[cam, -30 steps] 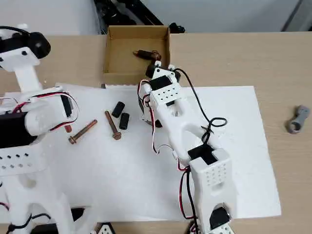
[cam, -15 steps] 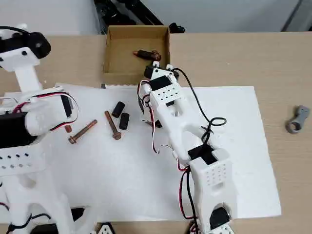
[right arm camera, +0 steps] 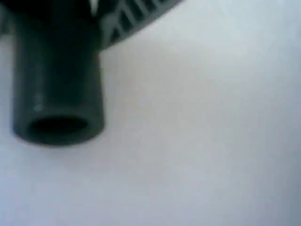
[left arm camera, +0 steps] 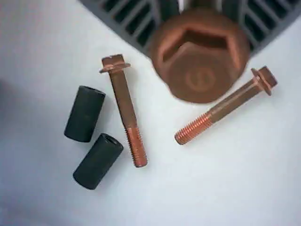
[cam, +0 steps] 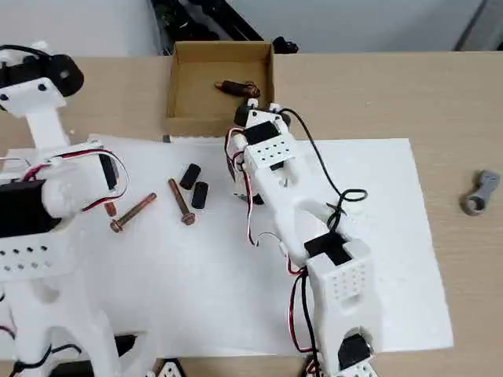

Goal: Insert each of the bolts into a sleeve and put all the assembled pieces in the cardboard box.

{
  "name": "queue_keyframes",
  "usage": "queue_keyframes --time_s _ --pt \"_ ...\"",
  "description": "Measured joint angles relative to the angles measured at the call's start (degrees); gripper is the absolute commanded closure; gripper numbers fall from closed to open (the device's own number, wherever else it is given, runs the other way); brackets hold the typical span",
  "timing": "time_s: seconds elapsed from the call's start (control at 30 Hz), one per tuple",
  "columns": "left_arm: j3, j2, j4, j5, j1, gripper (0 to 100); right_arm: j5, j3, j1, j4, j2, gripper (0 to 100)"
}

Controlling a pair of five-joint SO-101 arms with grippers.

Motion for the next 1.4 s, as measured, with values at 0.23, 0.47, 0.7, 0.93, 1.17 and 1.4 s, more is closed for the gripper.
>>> queue_keyframes --time_s 0.23,0.47,0.7,0.93,1.17,1.4 --pt "0.0 0.0 0.0 0.0 0.0 99 0.4 0.0 0.0 0.3 0.0 99.4" --pt "0.0 0.0 0.0 0.0 0.0 99 0.6 -0.1 -0.3 4.4 0.0 98.7" --pt "0.0 0.0 0.0 0.8 0.0 99 0.7 -0.1 -0.6 6.4 -5.7 98.7" --pt "0.0 0.0 0.0 2.6 0.0 99 5.2 -0.1 -0.6 7.7 -17.6 98.7" --pt "0.0 0.0 -0.2 2.8 0.0 99 9.2 -0.1 -0.5 10.2 -31.6 98.7" --pt "0.0 0.0 -6.0 3.0 0.0 99 15.5 -0.1 -0.7 8.6 -50.3 98.7"
